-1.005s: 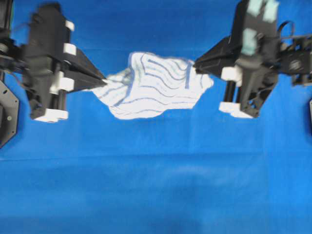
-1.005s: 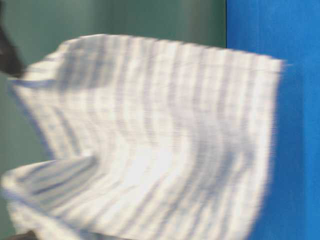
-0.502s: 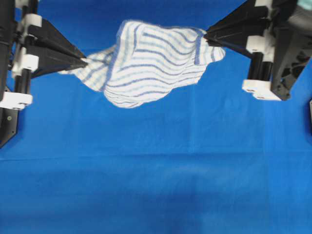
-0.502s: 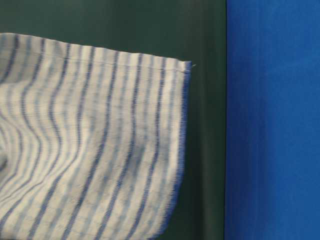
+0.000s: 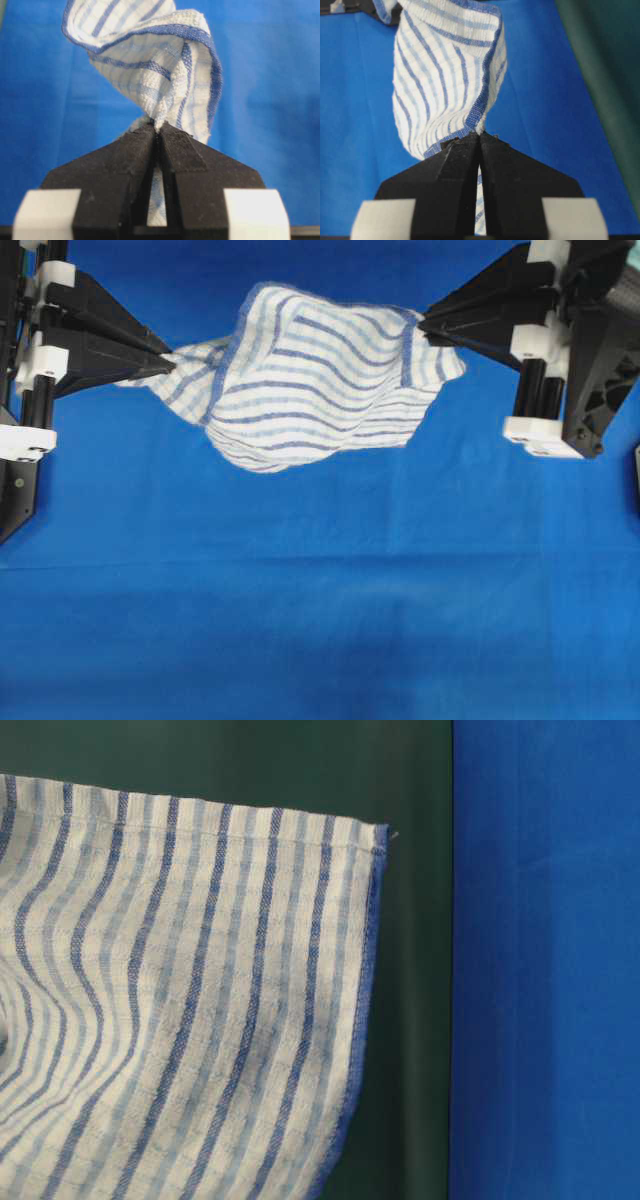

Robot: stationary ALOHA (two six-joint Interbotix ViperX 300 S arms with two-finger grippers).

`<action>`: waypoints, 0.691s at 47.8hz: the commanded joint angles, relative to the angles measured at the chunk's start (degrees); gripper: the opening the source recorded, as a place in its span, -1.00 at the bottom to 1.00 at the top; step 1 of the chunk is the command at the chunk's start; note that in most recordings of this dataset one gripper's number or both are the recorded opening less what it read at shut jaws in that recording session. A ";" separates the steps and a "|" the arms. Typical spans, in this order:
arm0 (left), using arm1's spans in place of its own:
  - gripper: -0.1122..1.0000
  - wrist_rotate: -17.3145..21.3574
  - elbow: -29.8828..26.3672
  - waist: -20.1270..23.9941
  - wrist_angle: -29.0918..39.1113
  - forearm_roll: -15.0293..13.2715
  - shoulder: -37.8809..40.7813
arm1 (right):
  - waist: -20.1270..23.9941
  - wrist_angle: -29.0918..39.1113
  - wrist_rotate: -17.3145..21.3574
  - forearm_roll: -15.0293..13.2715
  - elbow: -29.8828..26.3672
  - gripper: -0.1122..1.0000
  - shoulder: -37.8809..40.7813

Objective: Lift the towel with both arms.

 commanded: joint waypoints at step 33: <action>0.79 -0.62 3.25 0.09 -3.69 -0.18 -2.72 | 0.18 0.09 1.23 -2.11 2.46 0.40 -0.35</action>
